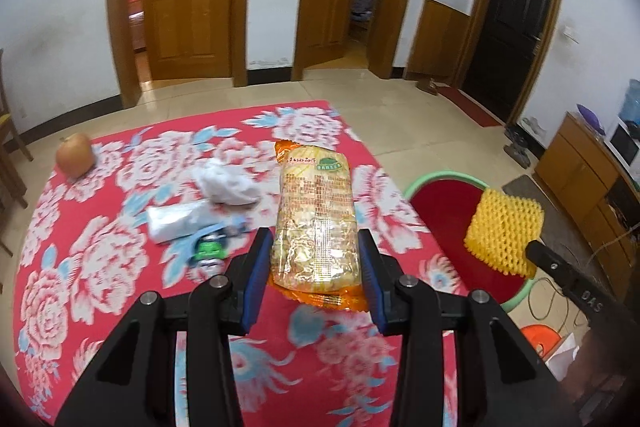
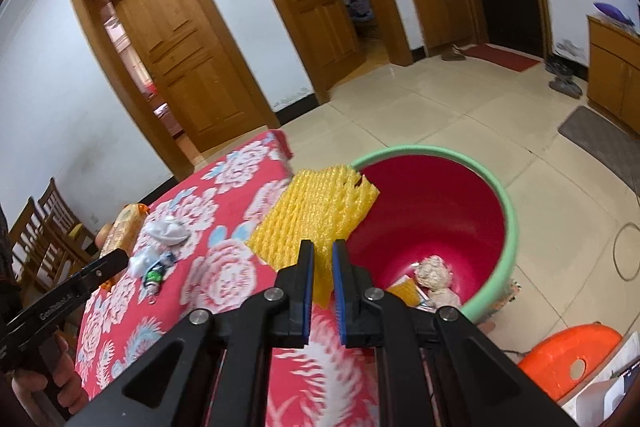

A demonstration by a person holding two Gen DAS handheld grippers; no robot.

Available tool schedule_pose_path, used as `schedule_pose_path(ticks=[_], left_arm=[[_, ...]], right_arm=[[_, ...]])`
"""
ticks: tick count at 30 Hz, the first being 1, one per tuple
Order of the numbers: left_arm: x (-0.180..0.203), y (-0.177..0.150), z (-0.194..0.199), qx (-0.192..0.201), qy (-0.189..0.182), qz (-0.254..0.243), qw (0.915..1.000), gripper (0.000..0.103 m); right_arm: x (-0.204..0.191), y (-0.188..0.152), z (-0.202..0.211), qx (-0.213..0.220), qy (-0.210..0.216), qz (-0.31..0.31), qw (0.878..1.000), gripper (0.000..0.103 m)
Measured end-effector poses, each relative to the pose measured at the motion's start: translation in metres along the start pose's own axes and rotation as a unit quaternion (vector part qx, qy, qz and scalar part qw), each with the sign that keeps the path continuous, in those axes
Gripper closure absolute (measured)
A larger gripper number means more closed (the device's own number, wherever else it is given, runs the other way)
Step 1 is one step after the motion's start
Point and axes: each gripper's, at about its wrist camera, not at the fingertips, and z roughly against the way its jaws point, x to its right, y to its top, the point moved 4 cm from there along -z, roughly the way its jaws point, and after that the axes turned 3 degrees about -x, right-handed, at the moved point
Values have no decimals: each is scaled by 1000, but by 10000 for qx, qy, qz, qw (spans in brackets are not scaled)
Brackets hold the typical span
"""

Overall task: Collect trash
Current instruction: 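Carry the foam net over the red basin and open the right tool while the left tool carries the package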

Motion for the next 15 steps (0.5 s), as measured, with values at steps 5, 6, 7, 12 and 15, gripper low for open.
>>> schedule_pose_path(ticks=[5, 6, 7, 12, 15], left_arm=[[24, 5, -16, -73, -202, -186, 9996, 60], [28, 5, -19, -88, -237, -220, 9994, 60], [35, 6, -24, -121, -288, -279, 9991, 60], [56, 4, -41, -286, -474, -388, 9977, 60], [67, 4, -48, -334, -548, -469, 9968, 60]], right_arm=[[26, 1, -9, -72, -130, -241, 9996, 92], [30, 0, -11, -98, -157, -295, 9994, 92], [35, 0, -14, -130, -192, -350, 9991, 91], [53, -4, -26, -271, -271, -559, 9977, 88], [63, -6, -31, -365, -315, -769, 9959, 84]])
